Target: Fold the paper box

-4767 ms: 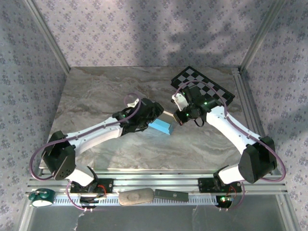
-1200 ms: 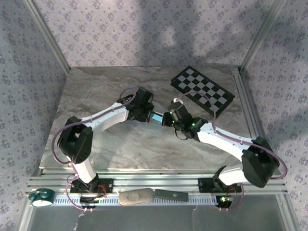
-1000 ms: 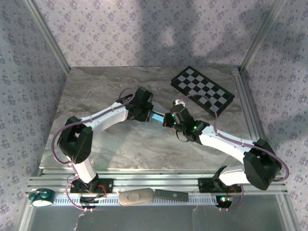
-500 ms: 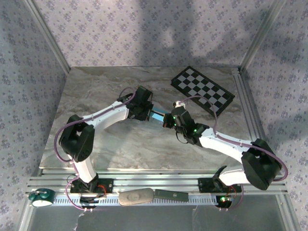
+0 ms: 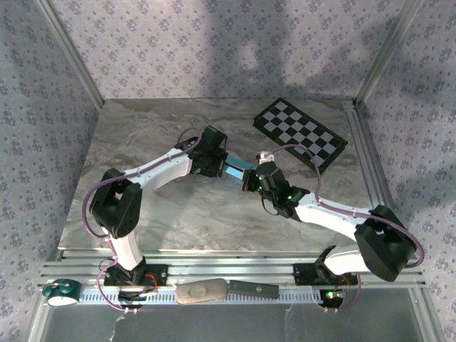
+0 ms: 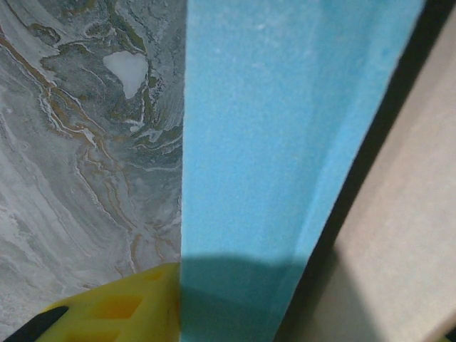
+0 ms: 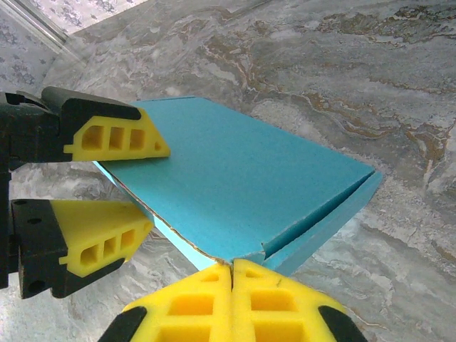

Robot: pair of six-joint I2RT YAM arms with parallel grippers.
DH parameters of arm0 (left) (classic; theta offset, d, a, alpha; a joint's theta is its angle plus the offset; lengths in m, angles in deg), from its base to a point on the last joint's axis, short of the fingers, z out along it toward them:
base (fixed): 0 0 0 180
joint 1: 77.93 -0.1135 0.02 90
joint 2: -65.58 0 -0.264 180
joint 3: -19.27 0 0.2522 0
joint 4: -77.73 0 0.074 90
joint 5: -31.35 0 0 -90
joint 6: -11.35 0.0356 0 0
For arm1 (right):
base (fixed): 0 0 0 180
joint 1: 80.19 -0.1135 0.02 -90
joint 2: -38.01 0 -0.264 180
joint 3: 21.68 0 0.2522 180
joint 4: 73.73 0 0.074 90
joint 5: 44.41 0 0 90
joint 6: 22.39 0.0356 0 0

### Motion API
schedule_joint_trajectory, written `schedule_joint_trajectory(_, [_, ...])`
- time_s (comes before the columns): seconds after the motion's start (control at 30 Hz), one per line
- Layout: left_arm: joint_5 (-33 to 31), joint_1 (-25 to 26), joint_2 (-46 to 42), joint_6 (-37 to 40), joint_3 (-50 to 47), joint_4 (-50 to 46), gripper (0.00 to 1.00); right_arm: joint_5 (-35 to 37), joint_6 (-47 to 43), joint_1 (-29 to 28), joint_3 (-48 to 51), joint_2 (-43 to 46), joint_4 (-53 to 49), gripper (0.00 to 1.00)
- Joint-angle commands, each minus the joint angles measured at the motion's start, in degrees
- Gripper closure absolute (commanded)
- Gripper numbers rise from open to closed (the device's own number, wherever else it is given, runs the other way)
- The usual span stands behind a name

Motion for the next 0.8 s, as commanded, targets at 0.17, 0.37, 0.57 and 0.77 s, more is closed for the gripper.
schedule_joint_trajectory(0.17, [2.2, -0.5, -1.9, -0.7, -3.9, 2.9, 0.57, 0.3, -1.2, 0.0, -1.4, -0.6, -2.3, 1.00])
schedule_joint_trajectory(0.37, [1.4, -0.6, -2.7, -0.8, -4.0, 1.9, 0.58, -1.5, -2.9, -0.2, -2.4, -0.1, -3.3, 1.00])
schedule_joint_trajectory(0.57, [1.6, -1.5, -3.1, -0.4, -4.0, 1.3, 0.63, -1.8, -10.1, -0.6, -1.1, 6.9, -2.2, 0.63])
schedule_joint_trajectory(0.77, [1.7, -2.1, -4.0, 0.0, -4.8, 1.2, 0.66, -2.9, -9.2, 4.8, 2.9, 13.5, -2.0, 0.49])
